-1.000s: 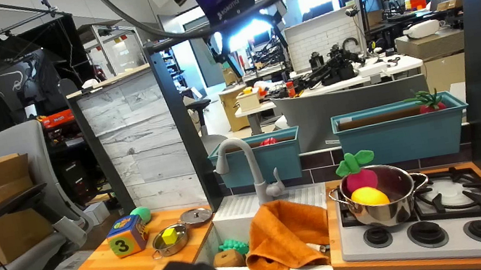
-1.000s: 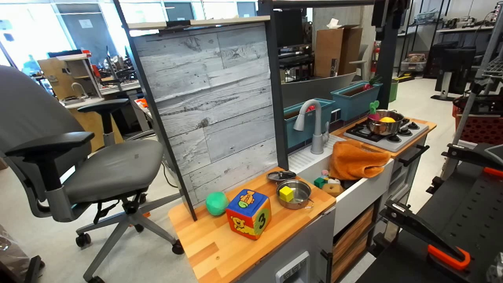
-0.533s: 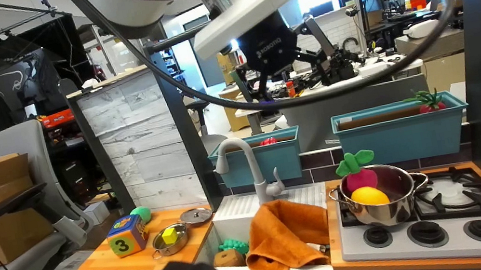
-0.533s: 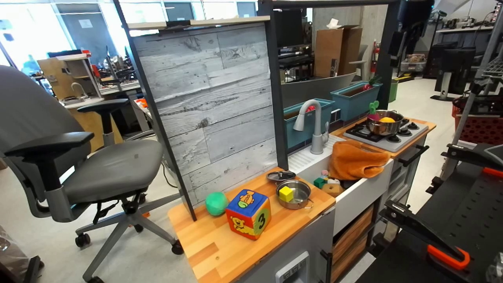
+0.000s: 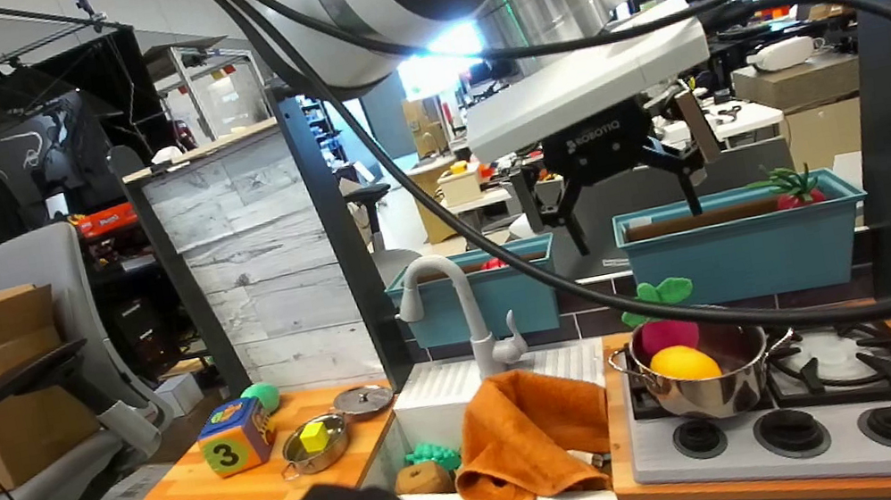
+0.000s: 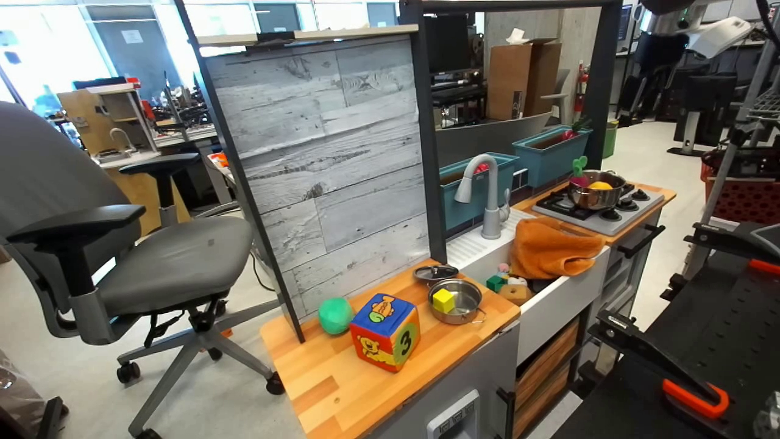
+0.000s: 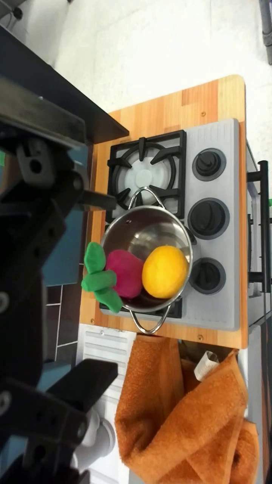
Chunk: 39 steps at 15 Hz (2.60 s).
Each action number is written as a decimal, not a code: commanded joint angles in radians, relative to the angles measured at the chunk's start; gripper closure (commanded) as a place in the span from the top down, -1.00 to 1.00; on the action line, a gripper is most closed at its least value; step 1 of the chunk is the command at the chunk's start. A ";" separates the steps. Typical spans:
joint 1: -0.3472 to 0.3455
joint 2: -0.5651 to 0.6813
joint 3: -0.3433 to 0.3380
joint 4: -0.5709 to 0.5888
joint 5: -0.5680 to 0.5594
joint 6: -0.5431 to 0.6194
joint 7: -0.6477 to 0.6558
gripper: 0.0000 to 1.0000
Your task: Remove the purple plushy from the pot and put it in the sink
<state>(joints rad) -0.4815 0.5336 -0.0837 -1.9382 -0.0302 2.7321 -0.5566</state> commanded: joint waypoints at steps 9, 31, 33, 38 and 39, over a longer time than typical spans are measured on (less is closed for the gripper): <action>0.030 0.392 0.083 0.574 0.039 -0.245 0.051 1.00; 0.075 0.807 -0.034 1.230 0.025 -0.819 0.301 0.72; 0.077 0.831 -0.040 1.270 0.021 -0.811 0.330 0.33; 0.072 0.876 -0.050 1.350 0.015 -0.821 0.371 -0.43; 0.078 0.867 -0.062 1.332 0.023 -0.807 0.375 -0.57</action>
<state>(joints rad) -0.4058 1.3590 -0.1272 -0.6780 0.0048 1.9393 -0.2129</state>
